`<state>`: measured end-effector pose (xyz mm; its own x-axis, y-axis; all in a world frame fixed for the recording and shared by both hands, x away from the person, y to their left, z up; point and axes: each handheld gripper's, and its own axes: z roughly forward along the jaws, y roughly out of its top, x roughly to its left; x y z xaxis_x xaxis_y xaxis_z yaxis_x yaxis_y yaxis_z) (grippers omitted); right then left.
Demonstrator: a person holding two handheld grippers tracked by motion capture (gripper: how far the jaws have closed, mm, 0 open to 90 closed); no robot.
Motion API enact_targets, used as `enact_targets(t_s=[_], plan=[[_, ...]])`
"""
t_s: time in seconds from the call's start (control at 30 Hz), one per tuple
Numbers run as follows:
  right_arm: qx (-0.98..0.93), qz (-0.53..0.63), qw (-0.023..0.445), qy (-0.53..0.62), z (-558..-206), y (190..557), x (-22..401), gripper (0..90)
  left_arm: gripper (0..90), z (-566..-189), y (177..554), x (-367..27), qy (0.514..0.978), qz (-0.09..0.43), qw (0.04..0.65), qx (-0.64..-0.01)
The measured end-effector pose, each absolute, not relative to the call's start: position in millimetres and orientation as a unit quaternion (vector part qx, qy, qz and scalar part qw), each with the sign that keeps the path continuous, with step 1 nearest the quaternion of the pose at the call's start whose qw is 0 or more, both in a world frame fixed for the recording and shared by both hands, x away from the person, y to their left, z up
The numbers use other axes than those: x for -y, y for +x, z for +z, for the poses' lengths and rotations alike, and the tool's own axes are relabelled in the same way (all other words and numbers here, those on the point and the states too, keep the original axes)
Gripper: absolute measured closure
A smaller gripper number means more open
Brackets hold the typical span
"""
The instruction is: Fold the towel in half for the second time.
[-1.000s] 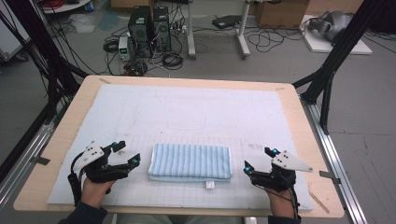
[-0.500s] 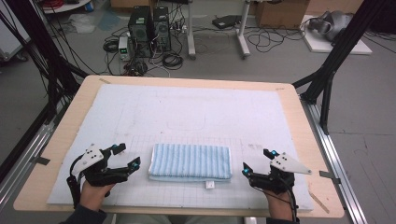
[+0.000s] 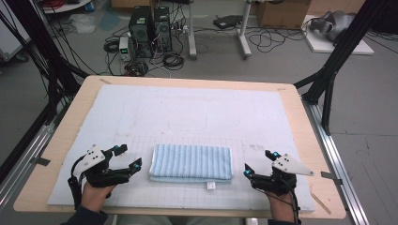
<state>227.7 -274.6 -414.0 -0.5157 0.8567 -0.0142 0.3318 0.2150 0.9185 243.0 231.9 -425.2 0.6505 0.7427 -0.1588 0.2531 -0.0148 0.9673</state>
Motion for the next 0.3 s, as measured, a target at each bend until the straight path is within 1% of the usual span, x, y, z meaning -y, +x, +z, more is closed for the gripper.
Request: enact_targets(t_s=[0.3], plan=[[-0.728, 0.477, 0.274, 0.409, -414.0, 227.9, 274.1, 11.5, 18.3, -425.1, 243.4, -232.9, 0.679, 0.203, 0.602, -0.368]])
